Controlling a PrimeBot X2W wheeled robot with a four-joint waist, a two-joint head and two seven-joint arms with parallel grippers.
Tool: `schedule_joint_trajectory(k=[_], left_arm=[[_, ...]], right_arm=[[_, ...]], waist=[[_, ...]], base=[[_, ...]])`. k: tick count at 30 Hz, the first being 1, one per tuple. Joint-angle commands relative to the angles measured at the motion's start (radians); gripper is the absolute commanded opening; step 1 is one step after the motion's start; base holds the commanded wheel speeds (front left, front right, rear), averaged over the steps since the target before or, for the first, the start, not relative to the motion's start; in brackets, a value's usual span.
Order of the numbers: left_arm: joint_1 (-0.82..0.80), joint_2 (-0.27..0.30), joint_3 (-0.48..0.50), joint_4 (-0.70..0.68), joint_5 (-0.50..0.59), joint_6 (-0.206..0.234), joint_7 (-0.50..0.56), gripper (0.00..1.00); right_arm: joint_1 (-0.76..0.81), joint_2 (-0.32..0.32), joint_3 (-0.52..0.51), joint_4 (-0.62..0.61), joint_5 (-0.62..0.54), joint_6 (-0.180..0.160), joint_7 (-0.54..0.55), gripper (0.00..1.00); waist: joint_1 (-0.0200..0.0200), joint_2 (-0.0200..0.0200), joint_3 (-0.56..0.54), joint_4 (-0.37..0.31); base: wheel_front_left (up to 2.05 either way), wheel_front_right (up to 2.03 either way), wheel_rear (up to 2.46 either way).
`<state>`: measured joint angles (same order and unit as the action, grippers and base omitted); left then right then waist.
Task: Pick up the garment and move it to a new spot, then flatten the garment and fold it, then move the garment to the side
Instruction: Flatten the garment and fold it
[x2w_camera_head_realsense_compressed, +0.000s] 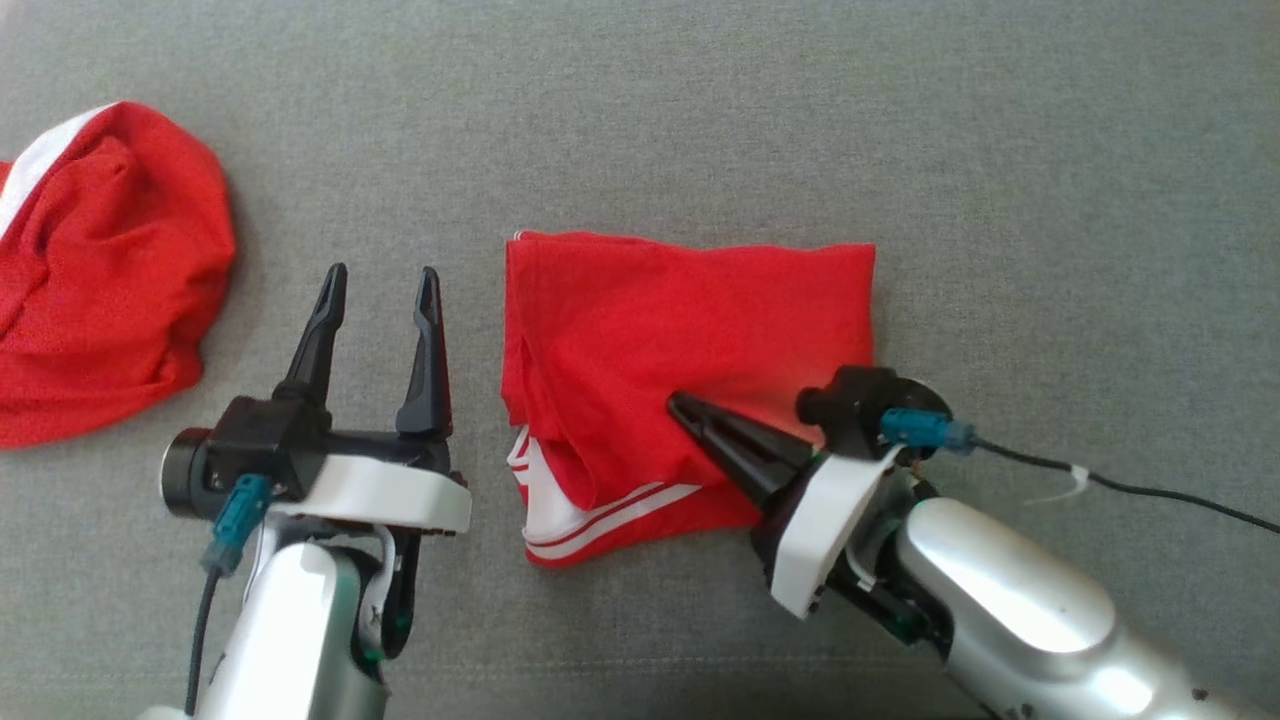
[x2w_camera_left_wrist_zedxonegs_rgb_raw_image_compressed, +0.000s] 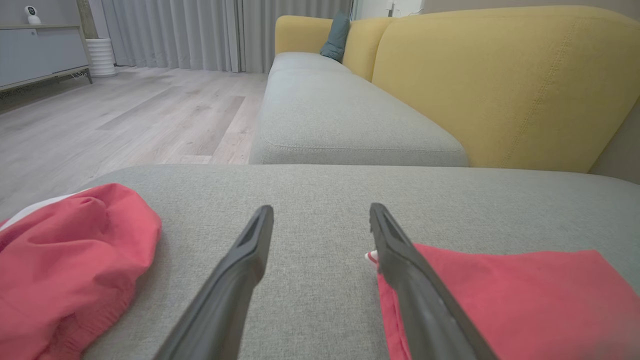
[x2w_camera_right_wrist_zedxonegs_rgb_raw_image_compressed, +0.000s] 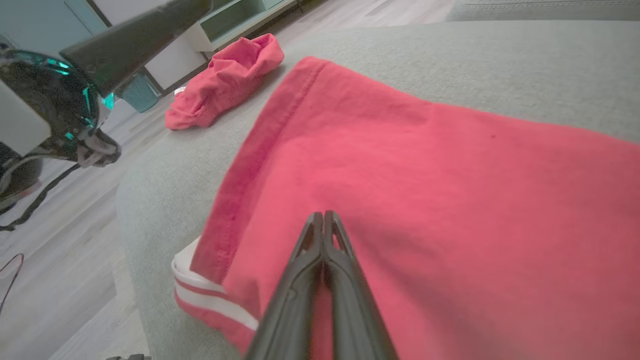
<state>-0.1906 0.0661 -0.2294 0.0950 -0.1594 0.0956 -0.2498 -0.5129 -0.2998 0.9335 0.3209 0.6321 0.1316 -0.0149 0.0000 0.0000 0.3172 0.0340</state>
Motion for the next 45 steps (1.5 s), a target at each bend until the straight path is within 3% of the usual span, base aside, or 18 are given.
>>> schedule_joint_trajectory(k=[1,16,27,28,29,30,31,37,45], left_arm=[[-0.033,0.008,0.03,-0.037,0.012,-0.003,-0.012,1.0],[-0.037,0.0,0.025,-0.031,0.01,-0.007,-0.012,1.0],[-0.018,-0.003,0.031,-0.019,0.012,-0.009,-0.012,1.0],[-0.015,-0.003,0.031,-0.018,0.012,-0.009,-0.012,1.0],[-0.013,-0.002,0.032,-0.016,0.012,-0.009,-0.012,1.0],[-0.01,-0.002,0.034,-0.015,0.012,-0.009,-0.012,1.0],[-0.006,-0.001,0.035,-0.014,0.012,-0.009,-0.012,1.0],[0.023,0.008,0.047,-0.015,0.012,-0.005,-0.012,1.0],[0.05,0.026,0.06,-0.018,0.009,0.005,-0.012,1.0]], right_arm=[[-0.014,0.005,0.021,-0.027,0.007,-0.001,-0.015,0.0],[-0.085,0.029,0.144,0.031,0.057,-0.001,-0.039,0.0],[-0.052,0.025,0.111,0.085,0.084,-0.001,-0.076,0.0],[-0.044,0.024,0.099,0.087,0.085,-0.001,-0.086,0.13],[-0.036,0.025,0.083,0.085,0.088,-0.001,-0.102,0.49],[-0.025,0.025,0.065,0.082,0.093,-0.001,-0.114,0.94],[-0.016,0.024,0.043,0.079,0.094,-0.001,-0.128,1.0],[0.048,0.019,-0.17,0.052,0.051,-0.001,-0.199,1.0],[0.168,0.021,-0.542,-0.034,-0.114,-0.001,-0.199,1.0]], waist=[[0.0,0.0,0.0,0.002],[0.0,0.0,0.005,0.025],[0.0,0.0,-0.023,0.005],[0.0,0.0,-0.028,0.002],[0.0,0.0,-0.033,-0.001],[0.0,0.0,-0.039,-0.004],[0.0,0.0,-0.046,-0.008],[0.0,0.0,-0.077,-0.035],[0.0,0.0,-0.11,-0.067]], base=[[0.0,0.0,0.0],[0.0,0.0,0.0],[0.0,0.0,0.0],[0.0,0.0,0.0],[0.0,0.0,0.0],[0.0,0.0,0.0],[0.0,0.0,0.0],[0.0,0.0,0.0],[0.0,0.0,0.0]])
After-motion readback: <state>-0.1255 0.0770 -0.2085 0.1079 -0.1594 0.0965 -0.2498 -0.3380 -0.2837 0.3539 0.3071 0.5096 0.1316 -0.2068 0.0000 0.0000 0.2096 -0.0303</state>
